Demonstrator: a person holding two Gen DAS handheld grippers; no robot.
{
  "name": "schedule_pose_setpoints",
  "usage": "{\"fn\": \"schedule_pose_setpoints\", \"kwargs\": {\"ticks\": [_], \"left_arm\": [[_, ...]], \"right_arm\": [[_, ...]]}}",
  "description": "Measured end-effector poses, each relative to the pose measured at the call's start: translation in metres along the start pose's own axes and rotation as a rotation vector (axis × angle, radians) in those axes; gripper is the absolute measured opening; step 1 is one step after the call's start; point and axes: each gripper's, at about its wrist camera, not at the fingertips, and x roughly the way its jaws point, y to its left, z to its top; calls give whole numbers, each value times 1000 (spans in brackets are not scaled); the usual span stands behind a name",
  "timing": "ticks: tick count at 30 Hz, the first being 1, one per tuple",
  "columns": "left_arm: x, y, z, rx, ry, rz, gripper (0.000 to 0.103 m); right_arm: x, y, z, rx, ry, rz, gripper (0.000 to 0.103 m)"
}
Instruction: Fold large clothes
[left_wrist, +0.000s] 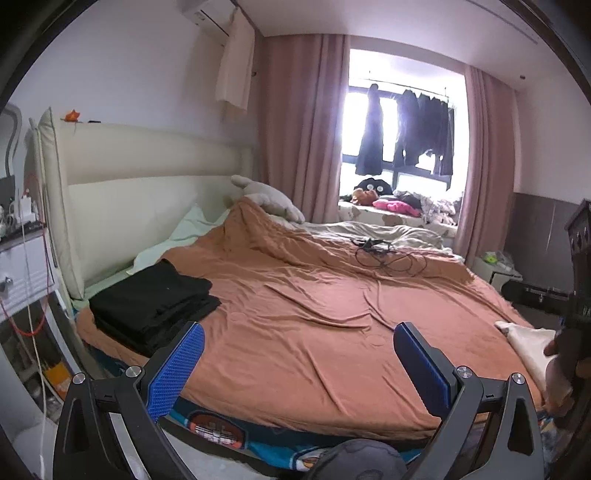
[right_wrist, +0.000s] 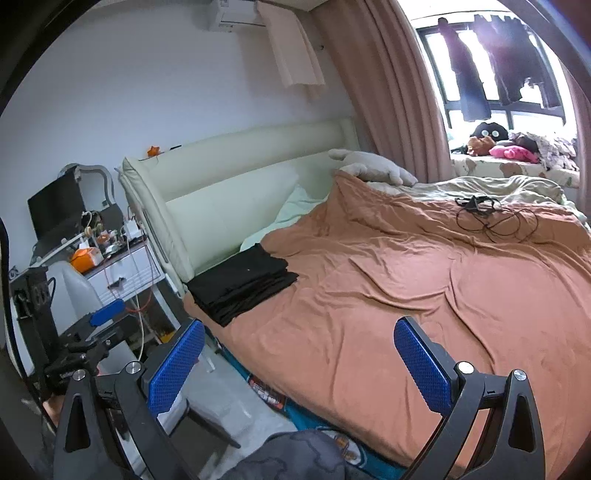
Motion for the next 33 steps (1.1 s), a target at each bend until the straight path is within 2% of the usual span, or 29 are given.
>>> {"fn": "schedule_pose_setpoints", "kwargs": {"ticks": [5,11,16,23,28,33], "left_arm": [[-16,-6,-12,13,-18,-12,102],[-35,-15,-27,39,-23,-45,103],[-50,-22,-42,50,-42,-43,102],[-59,-33,-57,34,-37,-69,102],[-62,-37,-68,5,-29,-88,102],[-63,-45,-74,46,-28,-75,103]], "right_arm": [[-20,8,-26,12,-38,-71,103],[-43,16,-51,40,-76,-106,103],[-60,23,-70,47,-99,-151,103],[-74,28,-94,35,-91,-276,103],[-78,22,-106,50,-72,-294,103],[-79,19,-110,54,-52,-311,103]]}}
